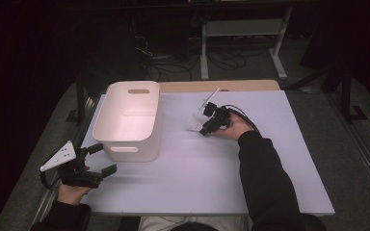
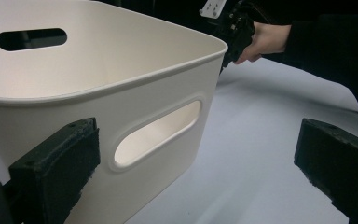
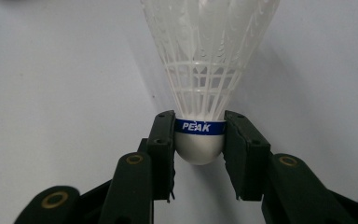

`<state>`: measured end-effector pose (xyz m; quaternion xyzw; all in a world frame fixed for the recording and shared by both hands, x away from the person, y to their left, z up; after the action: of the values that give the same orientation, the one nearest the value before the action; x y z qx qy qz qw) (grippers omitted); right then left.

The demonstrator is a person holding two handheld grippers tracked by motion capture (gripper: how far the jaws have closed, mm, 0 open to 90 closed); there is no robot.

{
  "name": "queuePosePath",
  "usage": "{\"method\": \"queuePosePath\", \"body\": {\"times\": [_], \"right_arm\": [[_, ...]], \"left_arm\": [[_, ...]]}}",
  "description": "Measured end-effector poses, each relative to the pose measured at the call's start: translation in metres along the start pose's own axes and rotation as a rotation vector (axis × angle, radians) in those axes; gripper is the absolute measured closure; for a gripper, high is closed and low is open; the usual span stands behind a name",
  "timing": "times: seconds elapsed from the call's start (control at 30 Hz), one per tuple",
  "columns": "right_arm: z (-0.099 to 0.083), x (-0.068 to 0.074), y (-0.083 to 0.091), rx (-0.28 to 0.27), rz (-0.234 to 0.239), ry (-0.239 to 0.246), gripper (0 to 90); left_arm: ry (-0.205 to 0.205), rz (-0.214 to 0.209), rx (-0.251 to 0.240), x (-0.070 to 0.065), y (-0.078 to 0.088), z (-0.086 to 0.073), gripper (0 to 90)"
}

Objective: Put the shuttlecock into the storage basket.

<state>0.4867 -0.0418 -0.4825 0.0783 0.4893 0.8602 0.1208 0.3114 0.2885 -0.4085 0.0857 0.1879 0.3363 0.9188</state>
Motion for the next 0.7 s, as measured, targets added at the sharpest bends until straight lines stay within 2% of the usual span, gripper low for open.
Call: {"method": "queuePosePath", "body": {"times": [0.6, 0.7], "right_arm": [[0.010, 0.010, 0.022, -0.040, -0.010, 0.033, 63.9], [0.013, 0.012, 0.028, -0.057, -0.012, 0.021, 64.1]], "left_arm": [[-0.001, 0.002, 0.010, 0.000, -0.001, -0.001, 0.0], [0.000, 0.002, 0.009, 0.000, -0.001, -0.001, 0.0]]}}
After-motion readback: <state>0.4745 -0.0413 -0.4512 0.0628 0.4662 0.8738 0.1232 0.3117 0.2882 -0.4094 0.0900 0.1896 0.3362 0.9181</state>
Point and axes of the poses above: each handheld gripper's, and its own axes: y roughly backward along the jaws, z roughly out of its top, x roughly to its left, the point moved 8 cm from there along -y, roughly forward along the jaws, and after that the axes turned 11 degrees about y, right-handed, at the moved point
